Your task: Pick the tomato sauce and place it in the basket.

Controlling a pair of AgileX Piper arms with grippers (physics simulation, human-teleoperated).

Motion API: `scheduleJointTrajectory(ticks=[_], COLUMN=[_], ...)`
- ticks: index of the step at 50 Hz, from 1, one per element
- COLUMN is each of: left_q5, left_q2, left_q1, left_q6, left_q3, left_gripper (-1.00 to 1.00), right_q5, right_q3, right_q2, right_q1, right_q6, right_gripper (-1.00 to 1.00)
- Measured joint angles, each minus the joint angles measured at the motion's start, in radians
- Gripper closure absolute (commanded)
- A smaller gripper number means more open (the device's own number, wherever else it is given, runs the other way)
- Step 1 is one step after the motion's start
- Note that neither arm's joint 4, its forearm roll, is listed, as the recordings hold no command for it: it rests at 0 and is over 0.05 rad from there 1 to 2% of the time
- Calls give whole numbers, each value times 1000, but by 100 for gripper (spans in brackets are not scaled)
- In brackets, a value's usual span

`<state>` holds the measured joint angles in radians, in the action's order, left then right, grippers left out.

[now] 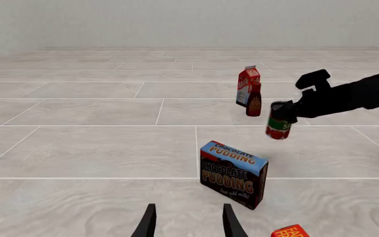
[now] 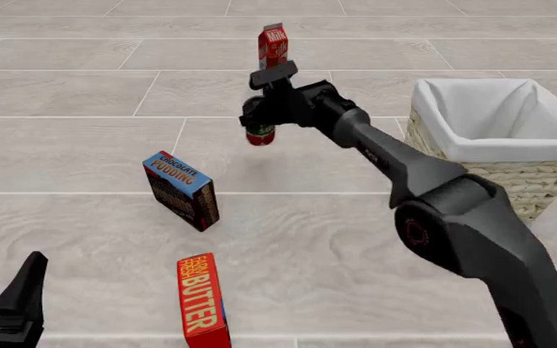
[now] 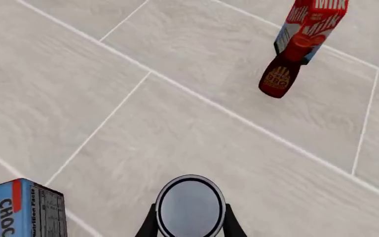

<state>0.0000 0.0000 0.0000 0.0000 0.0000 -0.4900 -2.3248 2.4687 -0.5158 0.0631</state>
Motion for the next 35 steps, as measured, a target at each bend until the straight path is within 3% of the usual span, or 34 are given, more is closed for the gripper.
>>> scheduleJointTrajectory(ticks=[19,35], left_q5=[0,0], left_q2=[0,0], left_q1=[0,0], left_q6=[0,0], left_q3=[0,0], left_gripper=[-100,-100], right_q5=[127,139], right_q3=[489,771], right_q2=[-522,-905], right_q1=[37,127], right_q6=[56,99], right_gripper=[100,100])
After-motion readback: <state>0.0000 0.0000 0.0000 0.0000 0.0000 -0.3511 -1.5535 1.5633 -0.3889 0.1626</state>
